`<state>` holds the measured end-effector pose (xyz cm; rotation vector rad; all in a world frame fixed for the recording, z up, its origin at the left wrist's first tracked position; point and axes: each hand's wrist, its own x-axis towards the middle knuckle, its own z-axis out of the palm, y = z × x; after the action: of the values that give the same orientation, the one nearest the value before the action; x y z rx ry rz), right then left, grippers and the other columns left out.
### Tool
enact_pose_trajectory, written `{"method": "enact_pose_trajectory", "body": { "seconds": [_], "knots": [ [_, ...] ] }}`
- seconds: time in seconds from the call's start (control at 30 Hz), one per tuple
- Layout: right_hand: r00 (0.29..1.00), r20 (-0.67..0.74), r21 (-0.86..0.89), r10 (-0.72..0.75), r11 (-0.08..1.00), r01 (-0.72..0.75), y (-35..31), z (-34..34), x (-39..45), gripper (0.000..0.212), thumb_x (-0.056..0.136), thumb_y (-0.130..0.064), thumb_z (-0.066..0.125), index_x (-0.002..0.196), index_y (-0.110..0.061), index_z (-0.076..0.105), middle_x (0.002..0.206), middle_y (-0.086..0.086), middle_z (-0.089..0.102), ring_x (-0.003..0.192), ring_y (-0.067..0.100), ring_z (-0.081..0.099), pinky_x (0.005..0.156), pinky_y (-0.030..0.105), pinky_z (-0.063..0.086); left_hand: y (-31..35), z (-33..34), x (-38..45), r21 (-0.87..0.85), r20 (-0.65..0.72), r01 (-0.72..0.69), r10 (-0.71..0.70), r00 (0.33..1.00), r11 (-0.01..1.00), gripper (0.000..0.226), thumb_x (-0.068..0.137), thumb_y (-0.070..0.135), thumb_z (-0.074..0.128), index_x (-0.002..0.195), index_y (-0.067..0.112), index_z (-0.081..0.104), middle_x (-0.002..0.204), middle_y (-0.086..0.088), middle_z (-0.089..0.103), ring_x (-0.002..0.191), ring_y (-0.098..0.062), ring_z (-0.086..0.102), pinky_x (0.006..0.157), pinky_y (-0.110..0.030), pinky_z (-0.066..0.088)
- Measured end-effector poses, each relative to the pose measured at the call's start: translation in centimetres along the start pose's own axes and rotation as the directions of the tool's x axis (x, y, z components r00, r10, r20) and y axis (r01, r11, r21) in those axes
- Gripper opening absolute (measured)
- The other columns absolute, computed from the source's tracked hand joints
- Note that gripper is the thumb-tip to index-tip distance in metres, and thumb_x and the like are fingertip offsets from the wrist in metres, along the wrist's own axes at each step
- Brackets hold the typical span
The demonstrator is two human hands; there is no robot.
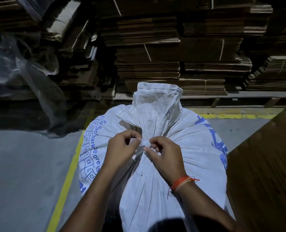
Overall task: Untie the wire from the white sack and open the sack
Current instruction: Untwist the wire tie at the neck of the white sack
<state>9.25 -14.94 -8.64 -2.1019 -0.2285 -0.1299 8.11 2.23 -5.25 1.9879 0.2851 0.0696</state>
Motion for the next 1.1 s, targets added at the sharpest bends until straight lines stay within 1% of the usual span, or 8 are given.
{"method": "enact_pose_trajectory", "body": {
  "seconds": [0.1, 0.23, 0.3, 0.4, 0.57, 0.83, 0.93, 1.1],
  "knots": [
    [0.998, -0.002, 0.072, 0.058, 0.996, -0.058, 0.2, -0.1, 0.2, 0.018, 0.080, -0.031, 0.084, 0.094, -0.025, 0.074, 0.081, -0.009, 0.070, 0.077, 0.009, 0.066, 0.072, 0.025, 0.057, 0.6, -0.2, 0.1, -0.211, 0.049, 0.106, -0.098, 0.994, 0.972, 0.026, 0.091, 0.035, 0.063, 0.085, 0.017, 0.080, 0.070, 0.008, 0.071, 0.064, -0.010, 0.062, 0.061, -0.028, 0.049],
    [0.998, 0.019, 0.092, 0.063, 0.994, -0.065, 0.5, -0.2, 0.7, 0.018, 0.080, -0.025, 0.084, 0.096, -0.024, 0.078, 0.081, -0.008, 0.071, 0.076, 0.009, 0.066, 0.074, 0.024, 0.058, 0.5, -0.1, 0.9, -0.236, 0.105, 0.180, -0.159, 0.982, 0.955, 0.025, 0.099, 0.017, 0.059, 0.093, 0.018, 0.083, 0.065, 0.007, 0.070, 0.054, -0.002, 0.058, 0.051, -0.013, 0.044],
    [0.999, 0.039, 0.065, 0.030, 0.997, -0.033, 0.7, -0.2, 0.9, 0.017, 0.080, -0.025, 0.083, 0.097, -0.023, 0.079, 0.082, -0.008, 0.071, 0.077, 0.010, 0.066, 0.074, 0.026, 0.058, 0.4, 0.1, 1.1, -0.196, 0.166, 0.181, -0.149, 0.975, 0.964, 0.022, 0.094, 0.012, 0.063, 0.097, 0.022, 0.083, 0.077, -0.001, 0.077, 0.061, -0.005, 0.064, 0.059, -0.018, 0.048],
    [0.998, 0.069, 0.039, 0.015, 0.999, -0.017, 0.7, -0.4, 1.1, 0.017, 0.082, -0.023, 0.082, 0.098, -0.020, 0.079, 0.083, -0.006, 0.072, 0.078, 0.009, 0.067, 0.075, 0.027, 0.058, 0.3, 0.6, 1.4, -0.107, 0.211, 0.159, -0.134, 0.968, 0.981, 0.028, 0.081, 0.023, 0.061, 0.099, 0.029, 0.081, 0.093, -0.014, 0.079, 0.071, -0.015, 0.065, 0.070, -0.029, 0.049],
    [0.993, 0.119, 0.035, -0.007, 0.999, 0.003, 0.7, -0.9, 1.3, 0.017, 0.082, -0.016, 0.080, 0.099, -0.014, 0.079, 0.082, -0.007, 0.071, 0.077, 0.007, 0.068, 0.077, 0.024, 0.059, -0.4, 1.2, 1.6, -0.033, 0.184, 0.069, -0.062, 0.981, 0.997, 0.018, 0.086, 0.025, 0.066, 0.097, 0.028, 0.080, 0.096, 0.005, 0.079, 0.090, -0.013, 0.072, 0.084, -0.033, 0.055],
    [0.985, 0.170, 0.012, -0.006, 1.000, 0.004, 0.9, -1.2, 1.4, 0.022, 0.082, -0.013, 0.079, 0.104, -0.015, 0.079, 0.090, -0.002, 0.075, 0.082, 0.007, 0.069, 0.079, 0.018, 0.057, -1.3, 0.9, 1.4, 0.198, 0.205, -0.112, 0.071, 0.976, 0.974, 0.011, 0.088, 0.019, 0.078, 0.096, 0.026, 0.077, 0.093, 0.004, 0.076, 0.070, 0.000, 0.064, 0.064, -0.014, 0.048],
    [0.983, 0.182, 0.012, -0.006, 1.000, 0.004, 0.9, -1.3, 1.4, 0.022, 0.082, -0.013, 0.079, 0.105, -0.015, 0.079, 0.090, -0.004, 0.074, 0.081, 0.005, 0.068, 0.077, 0.013, 0.055, -1.4, 0.9, 1.7, 0.236, 0.198, -0.179, 0.133, 0.971, 0.955, 0.012, 0.084, 0.018, 0.082, 0.093, 0.025, 0.077, 0.093, 0.004, 0.076, 0.076, -0.006, 0.069, 0.068, -0.020, 0.050],
    [0.985, 0.173, 0.037, -0.006, 0.999, 0.000, 1.0, -1.3, 1.5, 0.023, 0.081, -0.011, 0.078, 0.104, -0.014, 0.079, 0.089, -0.002, 0.076, 0.082, 0.009, 0.070, 0.080, 0.022, 0.059, -1.6, 0.9, 1.9, 0.356, 0.144, -0.213, 0.172, 0.975, 0.910, 0.010, 0.080, 0.023, 0.081, 0.086, 0.028, 0.075, 0.080, 0.011, 0.074, 0.088, -0.018, 0.068, 0.080, -0.034, 0.055]
  ]
}}
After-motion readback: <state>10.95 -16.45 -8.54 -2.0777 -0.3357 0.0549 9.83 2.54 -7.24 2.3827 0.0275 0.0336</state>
